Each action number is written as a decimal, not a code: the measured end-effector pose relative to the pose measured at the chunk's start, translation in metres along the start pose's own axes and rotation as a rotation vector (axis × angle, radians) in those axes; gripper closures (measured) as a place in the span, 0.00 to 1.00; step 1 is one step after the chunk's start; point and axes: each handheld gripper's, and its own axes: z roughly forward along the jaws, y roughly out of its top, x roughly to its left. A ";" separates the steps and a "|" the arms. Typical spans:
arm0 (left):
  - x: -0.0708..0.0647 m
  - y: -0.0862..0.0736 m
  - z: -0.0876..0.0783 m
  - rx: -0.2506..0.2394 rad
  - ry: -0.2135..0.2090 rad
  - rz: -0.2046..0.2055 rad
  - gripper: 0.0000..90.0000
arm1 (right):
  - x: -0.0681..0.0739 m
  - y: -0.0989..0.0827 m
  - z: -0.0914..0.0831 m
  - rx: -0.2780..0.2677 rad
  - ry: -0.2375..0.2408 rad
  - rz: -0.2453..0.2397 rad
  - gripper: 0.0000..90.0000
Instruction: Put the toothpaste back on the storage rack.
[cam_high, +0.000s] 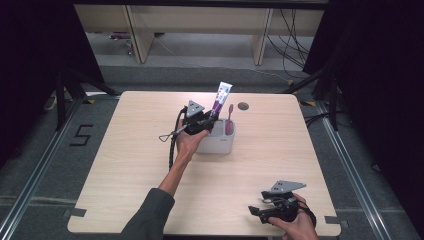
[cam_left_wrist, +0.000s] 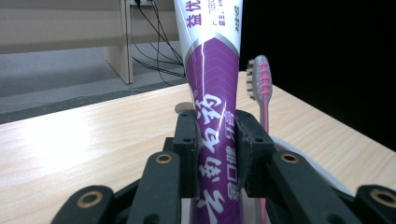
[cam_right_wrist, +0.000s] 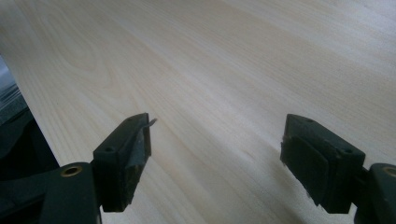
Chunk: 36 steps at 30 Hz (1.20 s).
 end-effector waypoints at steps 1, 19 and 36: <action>0.000 -0.001 0.000 0.004 0.001 -0.002 0.80 | 0.002 0.000 0.000 0.005 -0.001 0.026 0.28; -0.006 0.010 -0.017 0.003 0.006 -0.009 0.76 | 0.004 0.000 0.002 0.009 0.003 0.008 0.28; 0.003 0.012 -0.027 0.046 0.022 -0.015 0.74 | 0.004 0.000 0.001 0.011 -0.001 0.015 0.28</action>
